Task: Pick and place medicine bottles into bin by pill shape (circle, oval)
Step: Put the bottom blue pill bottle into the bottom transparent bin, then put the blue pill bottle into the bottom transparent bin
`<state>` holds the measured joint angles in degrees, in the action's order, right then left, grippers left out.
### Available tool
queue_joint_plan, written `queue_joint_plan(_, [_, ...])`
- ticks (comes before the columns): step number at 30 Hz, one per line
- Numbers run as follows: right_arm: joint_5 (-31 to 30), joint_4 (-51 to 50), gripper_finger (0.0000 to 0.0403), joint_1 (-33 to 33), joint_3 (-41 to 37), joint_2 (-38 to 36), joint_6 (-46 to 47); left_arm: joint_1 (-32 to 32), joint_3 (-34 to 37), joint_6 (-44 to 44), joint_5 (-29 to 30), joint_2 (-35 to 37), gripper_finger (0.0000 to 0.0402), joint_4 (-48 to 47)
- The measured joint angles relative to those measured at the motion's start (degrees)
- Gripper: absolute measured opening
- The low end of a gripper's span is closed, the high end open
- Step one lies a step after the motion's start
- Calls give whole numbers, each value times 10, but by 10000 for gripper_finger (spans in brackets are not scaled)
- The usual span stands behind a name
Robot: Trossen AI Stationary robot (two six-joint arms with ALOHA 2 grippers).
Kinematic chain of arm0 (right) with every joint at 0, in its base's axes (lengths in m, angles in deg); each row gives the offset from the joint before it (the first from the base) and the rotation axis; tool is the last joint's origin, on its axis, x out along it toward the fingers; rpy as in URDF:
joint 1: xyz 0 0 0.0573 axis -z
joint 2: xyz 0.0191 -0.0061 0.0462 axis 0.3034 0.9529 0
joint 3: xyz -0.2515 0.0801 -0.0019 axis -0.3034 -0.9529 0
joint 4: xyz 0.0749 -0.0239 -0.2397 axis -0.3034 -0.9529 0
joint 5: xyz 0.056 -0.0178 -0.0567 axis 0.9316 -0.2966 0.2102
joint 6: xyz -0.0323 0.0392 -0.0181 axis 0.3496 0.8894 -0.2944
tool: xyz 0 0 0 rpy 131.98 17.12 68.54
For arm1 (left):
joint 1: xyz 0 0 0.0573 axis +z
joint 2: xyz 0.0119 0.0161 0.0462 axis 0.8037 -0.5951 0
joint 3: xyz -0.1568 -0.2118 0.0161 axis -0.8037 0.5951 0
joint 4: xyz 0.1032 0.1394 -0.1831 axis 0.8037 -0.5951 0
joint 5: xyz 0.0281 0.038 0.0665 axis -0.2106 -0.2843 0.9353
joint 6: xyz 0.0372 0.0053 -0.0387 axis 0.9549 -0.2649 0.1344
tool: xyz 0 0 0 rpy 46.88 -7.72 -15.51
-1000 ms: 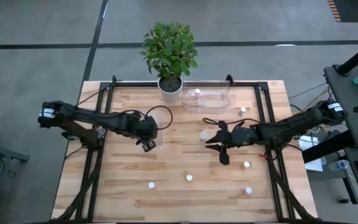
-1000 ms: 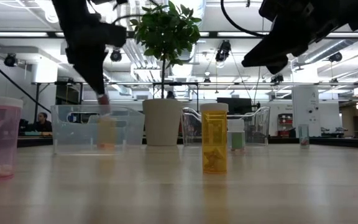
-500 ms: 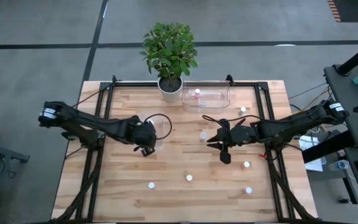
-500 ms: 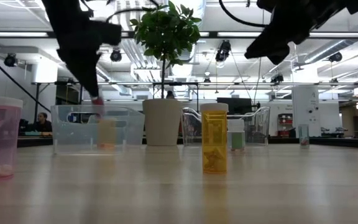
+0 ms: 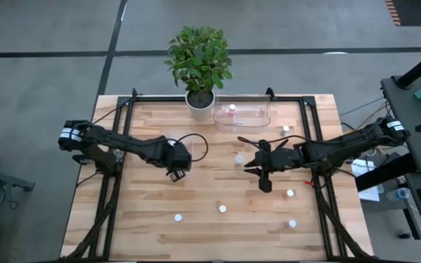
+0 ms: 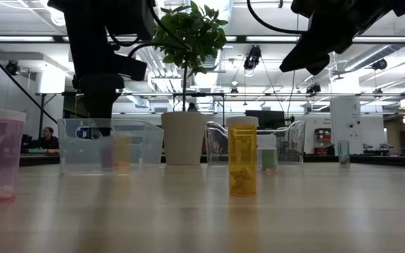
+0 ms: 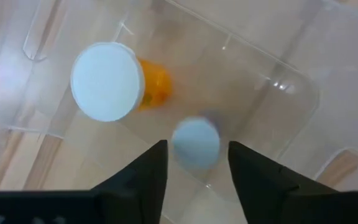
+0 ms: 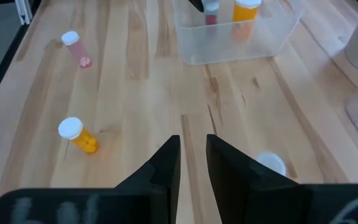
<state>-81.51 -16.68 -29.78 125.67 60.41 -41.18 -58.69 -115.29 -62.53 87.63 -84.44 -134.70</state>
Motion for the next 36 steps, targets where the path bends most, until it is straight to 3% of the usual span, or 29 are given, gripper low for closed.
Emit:
queue_joint_plan(7, [0,-7,66,0,0,0,0,4,-3,25,0,1,208,-8])
queue_joint_plan(15, [0,-20,66,1,0,-9,35,-9,-24,21,0,50,215,-33])
queue_joint_plan(22, [-2,-157,67,1,37,-6,130,-76,-25,-22,32,102,215,24])
queue_joint_plan(24, [-33,-242,65,2,57,-5,188,-106,-25,-22,54,109,215,56])
queue_joint_plan(27, [-178,-395,59,15,88,-5,275,-148,-24,-22,87,113,215,106])
queue_joint_plan(30, [-252,-512,56,65,106,-6,342,-181,-24,-17,121,115,215,147])
queue_joint_plan(33, [-246,-545,59,145,104,-10,358,-200,-24,-20,140,115,215,173])
queue_joint_plan(36, [-211,-515,74,228,89,-10,304,-213,-24,-21,146,115,215,188])
